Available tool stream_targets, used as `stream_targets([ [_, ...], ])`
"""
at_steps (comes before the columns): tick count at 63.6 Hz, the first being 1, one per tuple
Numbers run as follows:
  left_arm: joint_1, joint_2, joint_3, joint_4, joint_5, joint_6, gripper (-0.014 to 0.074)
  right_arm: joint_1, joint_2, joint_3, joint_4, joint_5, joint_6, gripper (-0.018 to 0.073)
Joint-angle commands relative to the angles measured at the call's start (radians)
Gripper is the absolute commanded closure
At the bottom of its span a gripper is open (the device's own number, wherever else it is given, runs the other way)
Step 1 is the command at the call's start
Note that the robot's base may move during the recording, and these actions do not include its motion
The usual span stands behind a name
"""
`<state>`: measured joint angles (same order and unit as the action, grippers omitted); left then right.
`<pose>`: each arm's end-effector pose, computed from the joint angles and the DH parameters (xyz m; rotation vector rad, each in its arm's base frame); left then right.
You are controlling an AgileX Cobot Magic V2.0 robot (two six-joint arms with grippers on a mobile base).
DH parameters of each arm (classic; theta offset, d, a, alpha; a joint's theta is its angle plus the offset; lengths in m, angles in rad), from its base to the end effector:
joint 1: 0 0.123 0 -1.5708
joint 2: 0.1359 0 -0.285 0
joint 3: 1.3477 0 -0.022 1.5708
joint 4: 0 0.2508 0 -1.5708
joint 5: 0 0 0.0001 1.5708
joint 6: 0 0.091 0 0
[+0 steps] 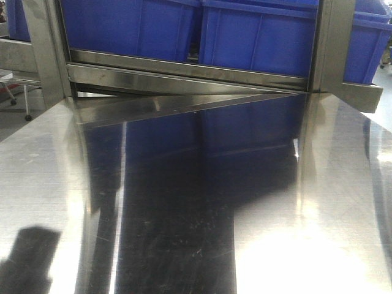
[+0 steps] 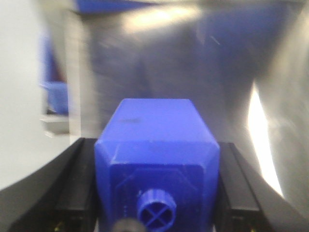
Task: Pick and sort blue part to right shelf
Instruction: 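Turn the base away from the steel table holding both bottles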
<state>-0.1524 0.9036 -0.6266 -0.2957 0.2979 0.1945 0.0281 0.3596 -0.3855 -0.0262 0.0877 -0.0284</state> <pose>0.1833 -0.0361 0.3014 0.1188 2.0493 -0.2379 0.0869 0.0022 0.3109 -0.0620 1.5442 -0.0227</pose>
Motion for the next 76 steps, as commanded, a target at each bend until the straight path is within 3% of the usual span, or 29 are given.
stream_targets([
  [1, 0.042, -0.099, 0.027, -0.015, -0.103, -0.015, 0.0188, -0.007, 0.004, -0.031, -0.009, -0.088, -0.005, 0.0160],
  [8, 0.072, -0.210, 0.073, -0.015, -0.103, -0.016, 0.0188, -0.007, 0.004, -0.031, -0.009, -0.088, -0.005, 0.0160],
  [24, 0.074, -0.465, 0.121, -0.011, -0.091, -0.016, 0.0188, -0.007, 0.004, -0.031, -0.009, -0.088, -0.005, 0.0160],
  [38, 0.074, -0.639, 0.121, 0.070, -0.076, -0.016, 0.0188, -0.007, 0.004, -0.031, -0.009, -0.088, -0.005, 0.0160],
  [76, 0.074, -0.690, 0.131, 0.073, -0.076, -0.016, 0.0188, -0.007, 0.004, -0.031, -0.009, -0.088, -0.005, 0.0160],
])
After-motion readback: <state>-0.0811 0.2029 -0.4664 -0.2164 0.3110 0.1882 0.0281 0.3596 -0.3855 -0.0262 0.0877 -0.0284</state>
